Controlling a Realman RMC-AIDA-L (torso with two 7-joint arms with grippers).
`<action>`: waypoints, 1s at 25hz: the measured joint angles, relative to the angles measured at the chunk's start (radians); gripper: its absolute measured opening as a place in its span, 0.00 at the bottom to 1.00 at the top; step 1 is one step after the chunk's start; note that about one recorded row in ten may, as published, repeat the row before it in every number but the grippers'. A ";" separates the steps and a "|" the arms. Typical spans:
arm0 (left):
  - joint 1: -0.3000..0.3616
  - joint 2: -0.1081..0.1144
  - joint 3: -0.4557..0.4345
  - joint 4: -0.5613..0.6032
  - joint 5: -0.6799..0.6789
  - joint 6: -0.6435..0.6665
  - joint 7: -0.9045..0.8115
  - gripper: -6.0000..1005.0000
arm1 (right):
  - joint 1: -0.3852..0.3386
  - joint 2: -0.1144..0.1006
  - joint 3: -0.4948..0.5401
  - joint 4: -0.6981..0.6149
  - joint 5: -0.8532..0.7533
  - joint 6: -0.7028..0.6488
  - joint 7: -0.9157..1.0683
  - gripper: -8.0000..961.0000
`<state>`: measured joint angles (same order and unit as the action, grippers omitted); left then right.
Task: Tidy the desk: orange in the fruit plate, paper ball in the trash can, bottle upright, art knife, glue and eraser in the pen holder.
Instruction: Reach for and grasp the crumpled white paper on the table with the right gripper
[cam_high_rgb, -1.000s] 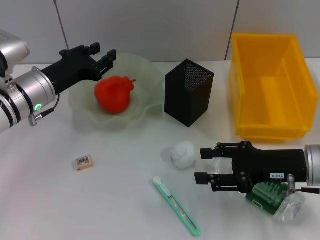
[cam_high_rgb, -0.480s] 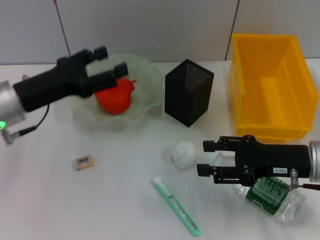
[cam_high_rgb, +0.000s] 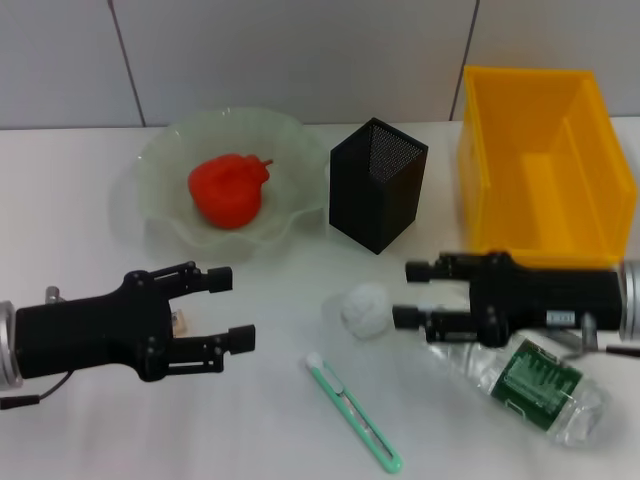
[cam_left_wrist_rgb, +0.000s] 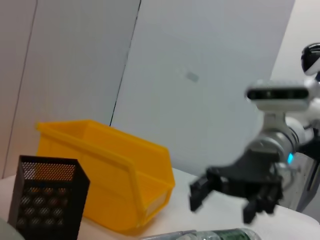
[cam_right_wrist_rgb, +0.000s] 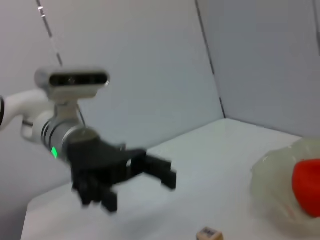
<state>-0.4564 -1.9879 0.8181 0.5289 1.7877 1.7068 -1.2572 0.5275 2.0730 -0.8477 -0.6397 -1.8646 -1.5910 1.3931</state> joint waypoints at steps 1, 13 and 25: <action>0.002 -0.005 0.000 0.000 0.000 0.000 0.014 0.86 | 0.006 0.001 -0.005 -0.036 0.002 -0.002 0.051 0.74; -0.003 -0.019 0.026 -0.006 0.006 0.001 0.038 0.85 | 0.287 -0.080 -0.051 -0.467 -0.299 -0.216 0.774 0.74; 0.027 -0.010 0.021 0.001 0.007 -0.001 0.049 0.85 | 0.516 -0.033 -0.161 -0.393 -0.639 -0.137 0.846 0.74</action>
<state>-0.4296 -1.9975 0.8395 0.5295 1.7949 1.7060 -1.2087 1.0437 2.0404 -1.0082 -1.0326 -2.5036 -1.7284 2.2392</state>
